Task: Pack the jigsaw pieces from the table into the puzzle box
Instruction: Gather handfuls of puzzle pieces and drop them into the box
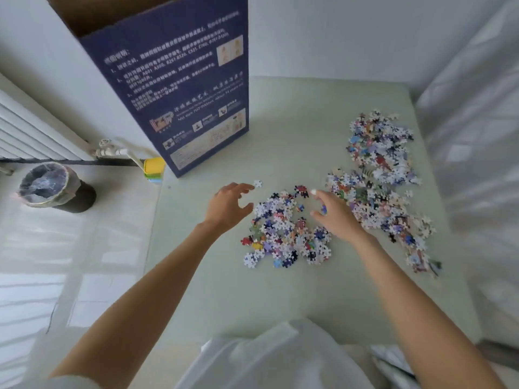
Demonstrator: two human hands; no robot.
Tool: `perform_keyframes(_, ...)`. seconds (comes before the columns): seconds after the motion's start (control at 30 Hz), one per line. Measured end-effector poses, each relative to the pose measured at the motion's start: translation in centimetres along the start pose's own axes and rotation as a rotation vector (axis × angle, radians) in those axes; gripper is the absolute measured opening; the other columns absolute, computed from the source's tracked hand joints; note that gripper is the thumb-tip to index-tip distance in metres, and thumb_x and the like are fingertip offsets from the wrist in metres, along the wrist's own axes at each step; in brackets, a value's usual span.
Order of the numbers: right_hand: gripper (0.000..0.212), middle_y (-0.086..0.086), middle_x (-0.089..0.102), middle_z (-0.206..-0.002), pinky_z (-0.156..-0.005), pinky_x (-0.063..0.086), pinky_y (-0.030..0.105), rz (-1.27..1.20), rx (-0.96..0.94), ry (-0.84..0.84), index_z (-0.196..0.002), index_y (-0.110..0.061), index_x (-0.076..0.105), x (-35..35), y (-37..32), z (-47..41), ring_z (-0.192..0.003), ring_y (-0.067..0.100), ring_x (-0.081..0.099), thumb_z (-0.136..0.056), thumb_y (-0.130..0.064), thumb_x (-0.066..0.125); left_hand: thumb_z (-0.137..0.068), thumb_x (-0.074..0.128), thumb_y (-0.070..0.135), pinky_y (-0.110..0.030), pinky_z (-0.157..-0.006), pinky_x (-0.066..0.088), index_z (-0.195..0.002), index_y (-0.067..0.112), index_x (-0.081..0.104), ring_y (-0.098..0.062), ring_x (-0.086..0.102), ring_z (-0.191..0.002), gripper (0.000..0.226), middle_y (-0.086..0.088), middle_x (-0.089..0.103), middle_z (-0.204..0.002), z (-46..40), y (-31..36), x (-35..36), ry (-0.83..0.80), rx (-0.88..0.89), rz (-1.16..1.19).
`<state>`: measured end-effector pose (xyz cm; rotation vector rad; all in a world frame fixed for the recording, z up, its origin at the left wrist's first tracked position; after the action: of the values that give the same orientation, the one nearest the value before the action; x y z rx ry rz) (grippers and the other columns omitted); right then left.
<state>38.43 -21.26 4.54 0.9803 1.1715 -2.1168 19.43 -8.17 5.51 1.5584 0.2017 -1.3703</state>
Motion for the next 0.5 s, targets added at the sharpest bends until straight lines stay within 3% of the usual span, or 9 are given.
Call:
perform_keyframes(0.1, 0.067, 0.015, 0.037, -0.139, -0.101, 0.035, 0.04, 0.072, 0.201, -0.051, -0.14, -0.012, 0.031, 2.5, 5.7, 2.0, -0.127, 0.031, 0.035, -0.085, -0.028, 0.065, -0.082, 0.067, 0.039, -0.031, -0.088, 0.049, -0.131, 0.025, 0.048, -0.017, 0.056, -0.105, 0.055, -0.003, 0.055, -0.127, 1.1, -1.2, 3.9, -0.136, -0.11, -0.042)
perform_keyframes(0.23, 0.088, 0.017, 0.013, -0.148, -0.102, 0.033, 0.051, 0.069, 0.397, -0.1, -0.142, -0.016, 0.024, 5.5, 9.2, 4.3, -0.132, 0.042, 0.018, -0.075, -0.05, 0.07, -0.069, 0.072, 0.055, -0.042, -0.1, 0.04, -0.145, 0.022, 0.023, -0.03, 0.037, -0.126, 0.097, -0.012, 0.033, -0.141, 3.7, -2.6, 8.7, -0.339, -0.302, -0.112)
perform_keyframes(0.4, 0.09, 0.013, 0.01, -0.149, -0.095, 0.043, 0.05, 0.064, 0.227, -0.074, -0.139, -0.019, 0.027, 8.8, 5.8, 4.0, -0.133, 0.037, 0.015, -0.07, -0.054, 0.072, -0.061, 0.079, 0.053, -0.042, -0.101, 0.037, -0.145, 0.025, 0.021, -0.03, 0.028, -0.124, 0.106, -0.01, 0.024, -0.137, 5.7, -0.9, 12.6, -0.326, -0.336, -0.07)
perform_keyframes(0.5, 0.09, 0.014, 0.019, -0.142, -0.085, 0.047, 0.043, 0.096, 0.112, -0.064, -0.138, -0.019, 0.027, 10.0, 3.5, 3.6, -0.124, 0.034, 0.025, -0.068, -0.055, 0.072, -0.058, 0.082, 0.051, -0.039, -0.102, 0.035, -0.143, 0.023, 0.025, -0.029, 0.027, -0.124, 0.106, -0.009, 0.025, -0.136, 6.2, 0.1, 13.7, -0.271, -0.332, -0.074)
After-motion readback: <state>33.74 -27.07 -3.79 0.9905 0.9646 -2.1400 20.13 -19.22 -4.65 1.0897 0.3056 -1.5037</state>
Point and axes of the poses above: each hand's wrist, its own z-axis away from the middle knuckle, its own x-axis out of the palm, y = z × x, the point moved 9 cm from there along -z, towards the middle knuckle
